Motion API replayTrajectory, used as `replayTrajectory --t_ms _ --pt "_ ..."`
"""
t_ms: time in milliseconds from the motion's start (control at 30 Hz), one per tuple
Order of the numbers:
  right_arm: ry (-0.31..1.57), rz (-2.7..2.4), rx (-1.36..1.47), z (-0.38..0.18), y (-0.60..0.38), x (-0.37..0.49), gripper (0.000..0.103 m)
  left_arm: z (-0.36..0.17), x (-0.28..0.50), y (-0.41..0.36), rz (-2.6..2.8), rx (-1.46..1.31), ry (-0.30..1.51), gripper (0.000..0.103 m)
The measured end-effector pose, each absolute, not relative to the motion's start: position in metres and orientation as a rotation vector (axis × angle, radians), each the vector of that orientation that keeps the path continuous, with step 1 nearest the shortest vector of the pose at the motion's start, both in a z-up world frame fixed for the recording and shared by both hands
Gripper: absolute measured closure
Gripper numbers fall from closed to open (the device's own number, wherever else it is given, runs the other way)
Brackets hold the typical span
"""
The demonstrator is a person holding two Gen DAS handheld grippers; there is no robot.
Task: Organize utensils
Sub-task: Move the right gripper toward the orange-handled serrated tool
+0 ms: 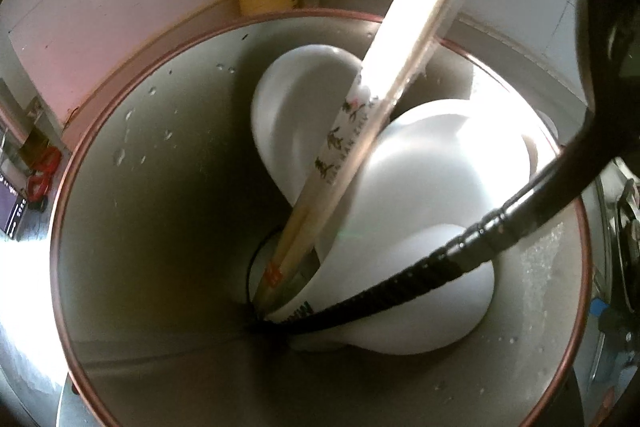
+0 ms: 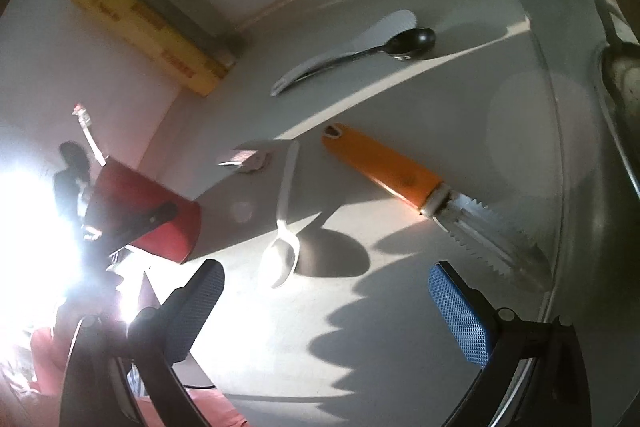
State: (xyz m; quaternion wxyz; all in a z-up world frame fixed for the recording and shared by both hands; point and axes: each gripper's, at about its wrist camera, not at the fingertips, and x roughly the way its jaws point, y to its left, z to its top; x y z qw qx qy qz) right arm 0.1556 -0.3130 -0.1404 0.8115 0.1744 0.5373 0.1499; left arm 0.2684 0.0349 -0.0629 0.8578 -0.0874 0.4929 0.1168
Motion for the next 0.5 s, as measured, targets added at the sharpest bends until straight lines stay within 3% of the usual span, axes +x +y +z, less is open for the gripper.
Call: replayTrajectory --t_ms 500 --pt "1.215 0.21 0.356 -0.147 -0.306 0.167 0.0 -0.057 0.276 0.043 0.186 -0.155 0.957 0.013"
